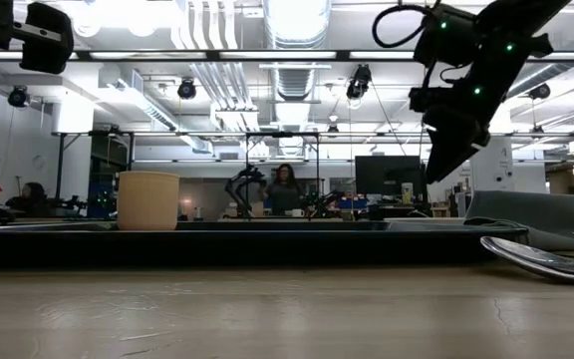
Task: Set up tray
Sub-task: Put the white plate on the black tray to the bottom right of the light orange mug
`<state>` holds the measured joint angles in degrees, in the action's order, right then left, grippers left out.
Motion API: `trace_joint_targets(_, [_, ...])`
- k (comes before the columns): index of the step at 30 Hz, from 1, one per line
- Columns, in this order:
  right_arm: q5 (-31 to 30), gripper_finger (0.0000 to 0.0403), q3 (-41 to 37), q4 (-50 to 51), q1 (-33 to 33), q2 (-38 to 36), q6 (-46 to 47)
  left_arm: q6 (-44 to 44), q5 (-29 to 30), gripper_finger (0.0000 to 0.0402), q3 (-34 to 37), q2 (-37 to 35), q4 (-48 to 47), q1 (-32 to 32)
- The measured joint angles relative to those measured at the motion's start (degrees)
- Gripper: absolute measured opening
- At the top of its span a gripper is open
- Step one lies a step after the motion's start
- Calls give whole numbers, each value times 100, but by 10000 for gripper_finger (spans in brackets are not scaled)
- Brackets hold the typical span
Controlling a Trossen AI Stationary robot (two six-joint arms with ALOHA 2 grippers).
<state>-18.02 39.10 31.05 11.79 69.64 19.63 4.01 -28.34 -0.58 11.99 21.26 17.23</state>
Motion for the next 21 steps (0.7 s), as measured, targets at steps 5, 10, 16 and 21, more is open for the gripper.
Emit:
trace_joint_targets(5, [2,203,-1,9,4,388,-306,-1,0,89,0,-1,0,1])
trace_joint_targets(10, [2,203,26,-49,16,839,-378,0,0,89,0,0,0,1])
trace_joint_targets(16, [-1,203,156,-197,149,1415,-564,-1,0,89,2,0,0,1])
trace_joint_targets(21, [-2,203,315,-202,418,1760,-638,-2,0,89,2,0,-2,1])
